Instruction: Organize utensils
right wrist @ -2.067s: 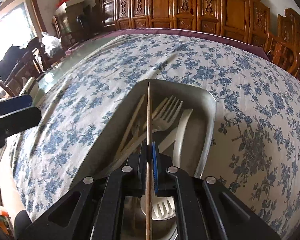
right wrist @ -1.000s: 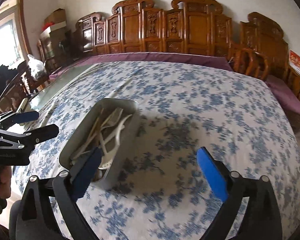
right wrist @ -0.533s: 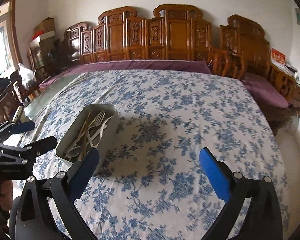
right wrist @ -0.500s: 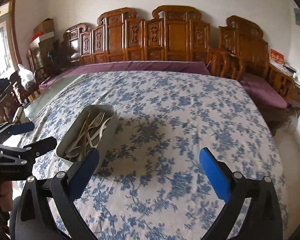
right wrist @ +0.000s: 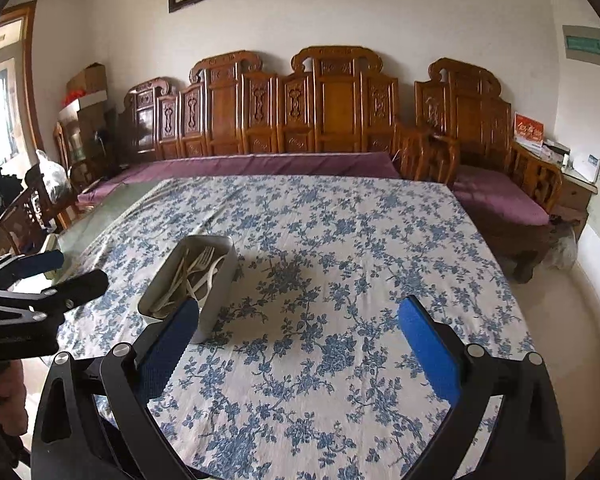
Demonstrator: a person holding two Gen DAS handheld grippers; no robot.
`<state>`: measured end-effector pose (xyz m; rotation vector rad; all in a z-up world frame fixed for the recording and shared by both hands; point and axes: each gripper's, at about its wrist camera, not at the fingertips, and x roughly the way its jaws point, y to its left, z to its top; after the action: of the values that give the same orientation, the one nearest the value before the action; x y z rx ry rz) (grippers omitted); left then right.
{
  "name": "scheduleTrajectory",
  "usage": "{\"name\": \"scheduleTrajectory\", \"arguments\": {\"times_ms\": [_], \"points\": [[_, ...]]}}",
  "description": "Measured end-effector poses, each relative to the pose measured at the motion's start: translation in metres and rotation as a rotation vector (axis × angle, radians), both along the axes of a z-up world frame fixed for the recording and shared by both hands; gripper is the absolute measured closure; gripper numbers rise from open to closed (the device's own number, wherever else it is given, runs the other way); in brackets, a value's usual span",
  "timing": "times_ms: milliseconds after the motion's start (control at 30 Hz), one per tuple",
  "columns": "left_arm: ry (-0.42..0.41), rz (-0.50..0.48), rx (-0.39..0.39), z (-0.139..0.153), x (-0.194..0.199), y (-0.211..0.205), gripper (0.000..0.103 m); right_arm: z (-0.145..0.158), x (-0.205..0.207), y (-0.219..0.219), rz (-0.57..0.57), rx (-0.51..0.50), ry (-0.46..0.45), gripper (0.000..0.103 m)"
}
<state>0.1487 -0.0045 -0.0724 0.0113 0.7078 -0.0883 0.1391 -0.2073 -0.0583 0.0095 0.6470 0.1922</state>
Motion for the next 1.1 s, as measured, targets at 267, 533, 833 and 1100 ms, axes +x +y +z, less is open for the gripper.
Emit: {"name": "scheduleTrajectory", "arguments": {"times_ms": [267,533,833,1100], "points": [[-0.108,0.012,0.006,0.052,-0.042,-0.005,0.008,0.047,-0.040,-0.004,-0.008,0.011,-0.100,0.003],[-0.211,0.012,-0.011,0.095,-0.080,-0.012,0.008,0.099,-0.081,-0.016,-0.027,0.040,-0.235,0.003],[-0.287,0.030,-0.003,0.116,-0.105,-0.014,0.008,0.123,-0.103,-0.020,-0.041,0.050,-0.301,0.002],[-0.282,0.029,0.001,0.111,-0.106,-0.015,0.008,0.124,-0.104,-0.021,-0.042,0.048,-0.300,0.002]]}}
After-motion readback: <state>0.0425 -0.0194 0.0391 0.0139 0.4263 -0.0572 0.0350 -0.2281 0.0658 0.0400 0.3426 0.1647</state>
